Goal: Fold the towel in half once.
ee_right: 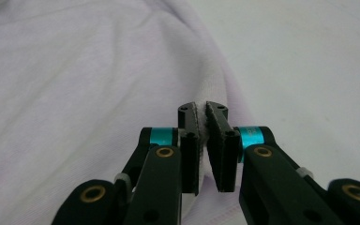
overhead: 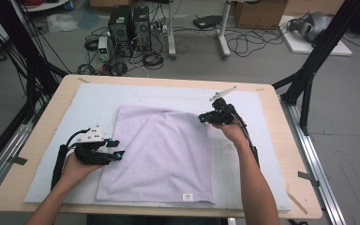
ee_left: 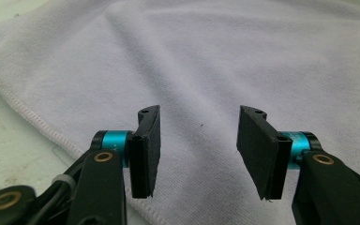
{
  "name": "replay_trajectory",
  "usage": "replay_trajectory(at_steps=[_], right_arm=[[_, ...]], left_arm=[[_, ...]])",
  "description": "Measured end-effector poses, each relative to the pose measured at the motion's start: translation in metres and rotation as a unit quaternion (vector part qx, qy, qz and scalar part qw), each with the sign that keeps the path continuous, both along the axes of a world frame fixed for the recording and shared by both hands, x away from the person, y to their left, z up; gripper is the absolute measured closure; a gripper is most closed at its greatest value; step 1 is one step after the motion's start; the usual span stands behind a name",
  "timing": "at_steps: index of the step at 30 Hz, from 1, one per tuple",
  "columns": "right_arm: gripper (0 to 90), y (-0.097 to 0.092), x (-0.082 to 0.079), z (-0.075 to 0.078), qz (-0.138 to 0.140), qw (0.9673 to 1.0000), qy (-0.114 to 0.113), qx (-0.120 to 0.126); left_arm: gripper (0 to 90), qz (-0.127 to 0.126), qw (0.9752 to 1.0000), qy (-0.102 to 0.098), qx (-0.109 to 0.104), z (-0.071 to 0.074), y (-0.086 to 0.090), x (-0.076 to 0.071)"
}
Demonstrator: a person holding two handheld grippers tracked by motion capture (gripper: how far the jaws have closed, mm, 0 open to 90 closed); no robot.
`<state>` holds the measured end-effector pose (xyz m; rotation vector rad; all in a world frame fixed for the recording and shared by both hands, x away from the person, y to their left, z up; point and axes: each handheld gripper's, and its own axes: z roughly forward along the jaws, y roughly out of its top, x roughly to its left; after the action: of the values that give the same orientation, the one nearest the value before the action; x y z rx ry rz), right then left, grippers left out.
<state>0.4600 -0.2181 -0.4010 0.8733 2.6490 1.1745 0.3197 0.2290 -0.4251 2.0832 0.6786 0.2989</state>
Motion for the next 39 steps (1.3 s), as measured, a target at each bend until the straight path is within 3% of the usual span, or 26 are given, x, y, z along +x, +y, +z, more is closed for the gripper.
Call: replay_trajectory(at_steps=[2, 4, 7, 9, 10, 13, 16, 18, 23, 25, 28, 32, 34, 36, 37, 39], right_arm=[[84.3, 0.005, -0.011, 0.001, 0.014, 0.9998, -0.010, 0.002], [83.7, 0.010, -0.021, -0.002, 0.033, 0.9992, -0.004, -0.024], [73.1, 0.016, -0.030, -0.012, 0.049, 0.9973, 0.012, -0.054], [71.6, 0.016, -0.031, -0.011, 0.050, 0.9975, 0.011, -0.048], [70.0, 0.012, -0.032, 0.001, 0.046, 0.9988, -0.011, -0.012], [70.7, 0.008, -0.028, 0.012, 0.030, 0.9988, -0.034, 0.016], [72.4, 0.005, -0.017, 0.013, 0.002, 0.9996, -0.028, 0.002], [72.0, 0.005, -0.010, 0.005, -0.015, 0.9997, -0.020, -0.005], [63.9, 0.018, -0.002, -0.018, -0.021, 0.9988, 0.011, -0.044], [68.2, 0.022, 0.000, -0.026, -0.021, 0.9980, 0.020, -0.057], [83.5, 0.022, 0.001, -0.030, -0.012, 0.9986, 0.032, -0.040], [86.0, 0.021, -0.001, -0.021, 0.003, 0.9983, 0.009, -0.057], [86.0, 0.011, 0.006, -0.008, -0.025, 0.9980, -0.016, -0.057], [83.8, 0.000, 0.010, 0.003, -0.078, 0.9942, -0.055, -0.050], [80.3, -0.006, 0.014, 0.007, -0.097, 0.9924, -0.061, -0.044], [78.7, -0.010, 0.016, 0.009, -0.103, 0.9926, -0.053, -0.037]], left_arm=[[49.9, 0.001, 1.0000, -0.001, 0.000, 0.000, 0.001, -0.001], [49.7, 0.000, 1.0000, 0.000, 0.003, -0.001, 0.001, -0.002], [49.2, -0.002, 1.0000, 0.001, 0.005, -0.001, 0.000, -0.003], [48.8, -0.003, 1.0000, 0.001, 0.007, -0.001, 0.000, -0.003], [48.2, -0.001, 1.0000, 0.003, 0.008, -0.001, 0.001, -0.002], [47.9, 0.003, 1.0000, 0.002, 0.005, -0.002, 0.001, -0.001], [47.5, 0.004, 1.0000, 0.003, 0.005, -0.002, 0.000, -0.001], [47.4, 0.003, 1.0000, 0.001, 0.005, -0.002, 0.000, -0.001], [47.3, 0.002, 1.0000, 0.003, 0.008, -0.003, -0.001, 0.000], [47.1, 0.002, 1.0000, 0.004, 0.008, -0.003, -0.001, 0.000], [47.0, 0.002, 0.9999, 0.005, 0.010, -0.004, -0.002, 0.000], [47.0, 0.005, 0.9999, 0.005, 0.008, -0.004, -0.001, 0.001], [47.0, 0.009, 0.9999, 0.004, 0.008, -0.004, 0.000, 0.001], [47.0, 0.016, 0.9998, 0.005, 0.005, -0.003, 0.001, 0.002], [46.9, 0.018, 0.9998, 0.003, 0.005, -0.003, 0.002, 0.003], [46.5, 0.024, 0.9997, 0.004, 0.000, -0.003, 0.004, 0.004]])
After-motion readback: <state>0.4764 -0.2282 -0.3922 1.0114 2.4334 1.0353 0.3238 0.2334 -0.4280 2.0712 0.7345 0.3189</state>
